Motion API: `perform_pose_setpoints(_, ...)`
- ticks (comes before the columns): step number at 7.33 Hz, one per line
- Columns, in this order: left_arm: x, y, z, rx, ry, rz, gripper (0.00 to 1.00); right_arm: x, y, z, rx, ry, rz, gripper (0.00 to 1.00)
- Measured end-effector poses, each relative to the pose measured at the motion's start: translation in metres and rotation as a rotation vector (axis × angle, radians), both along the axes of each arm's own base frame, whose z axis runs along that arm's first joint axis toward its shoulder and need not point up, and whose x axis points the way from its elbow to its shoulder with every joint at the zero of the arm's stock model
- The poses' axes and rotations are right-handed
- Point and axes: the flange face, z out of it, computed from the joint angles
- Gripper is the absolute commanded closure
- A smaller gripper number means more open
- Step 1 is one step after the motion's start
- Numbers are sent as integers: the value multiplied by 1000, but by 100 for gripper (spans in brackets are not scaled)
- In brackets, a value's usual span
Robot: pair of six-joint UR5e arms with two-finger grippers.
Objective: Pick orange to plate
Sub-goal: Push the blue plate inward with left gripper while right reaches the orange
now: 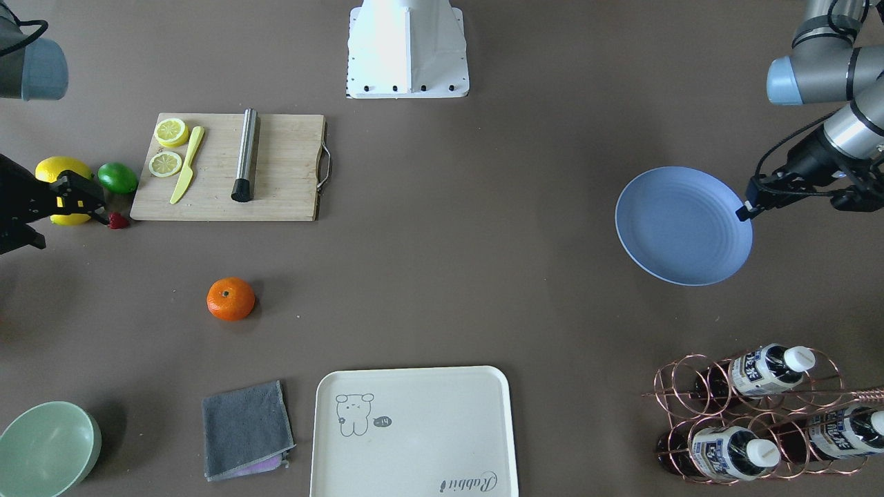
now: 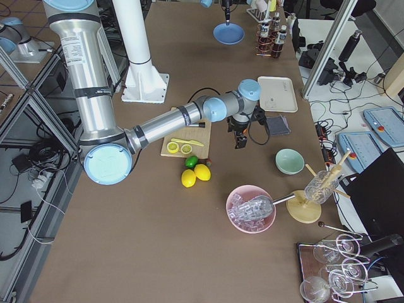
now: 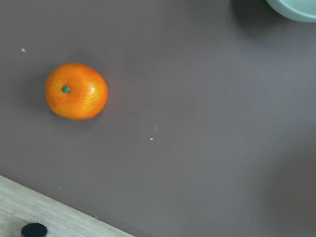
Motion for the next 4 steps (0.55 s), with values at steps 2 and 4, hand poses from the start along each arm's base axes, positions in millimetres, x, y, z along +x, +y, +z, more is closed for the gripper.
perform_pose_setpoints(2,85,15,-73,-74,51,-46,100,-50,-2,-45,44,-7,-21,0)
perform_pose_setpoints(4,179,21,-149,-131,41,-92,100,-85,-7,-72,46,4,0,0)
